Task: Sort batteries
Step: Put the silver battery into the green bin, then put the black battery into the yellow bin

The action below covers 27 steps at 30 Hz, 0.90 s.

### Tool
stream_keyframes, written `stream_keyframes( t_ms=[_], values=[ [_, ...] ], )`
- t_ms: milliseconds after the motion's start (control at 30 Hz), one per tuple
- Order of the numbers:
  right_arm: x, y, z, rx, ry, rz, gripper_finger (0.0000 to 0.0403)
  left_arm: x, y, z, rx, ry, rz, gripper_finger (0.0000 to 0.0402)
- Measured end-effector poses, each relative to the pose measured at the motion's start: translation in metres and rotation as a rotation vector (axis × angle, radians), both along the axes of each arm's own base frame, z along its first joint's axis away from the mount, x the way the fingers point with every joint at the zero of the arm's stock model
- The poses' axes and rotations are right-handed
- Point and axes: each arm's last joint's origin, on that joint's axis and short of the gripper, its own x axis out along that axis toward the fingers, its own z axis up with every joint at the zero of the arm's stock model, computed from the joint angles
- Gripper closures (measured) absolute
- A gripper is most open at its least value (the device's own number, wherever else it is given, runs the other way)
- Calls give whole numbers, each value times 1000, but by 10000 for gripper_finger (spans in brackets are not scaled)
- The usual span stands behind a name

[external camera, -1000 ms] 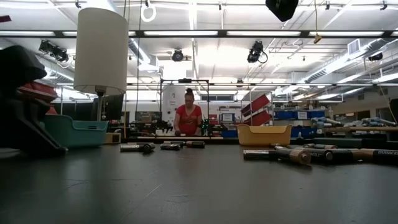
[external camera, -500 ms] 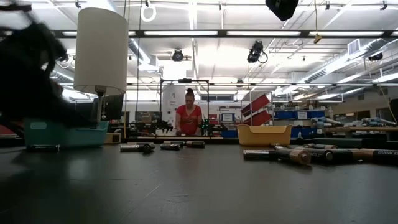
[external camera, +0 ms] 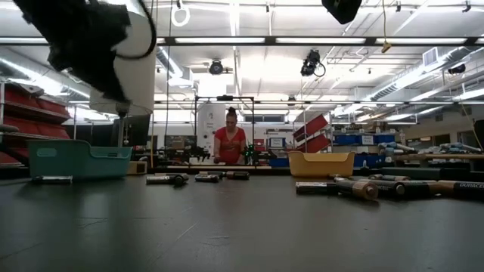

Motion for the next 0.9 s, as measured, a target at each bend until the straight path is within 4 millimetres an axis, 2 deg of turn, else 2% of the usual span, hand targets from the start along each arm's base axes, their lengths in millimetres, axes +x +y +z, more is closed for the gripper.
stream_keyframes(
  t_ms=[300, 500, 567, 733, 900],
  values=[
    [1, 0, 3, -22, -41, 16, 243, -1, 50, -3, -286, 345, 15, 366],
    [1, 0, 3, -26, -41, 18, 243, 0, 81, -10, -485, 456, 46, 365],
    [1, 0, 3, -33, -42, 21, 243, -1, 89, -13, -530, 510, 82, 354],
    [2, 1, 4, -40, -50, 25, 243, 0, 101, -21, -557, 580, 127, 321],
    [2, 1, 4, -40, -49, 25, 243, 7, 104, -24, -544, 536, 82, 286]
  ],
)
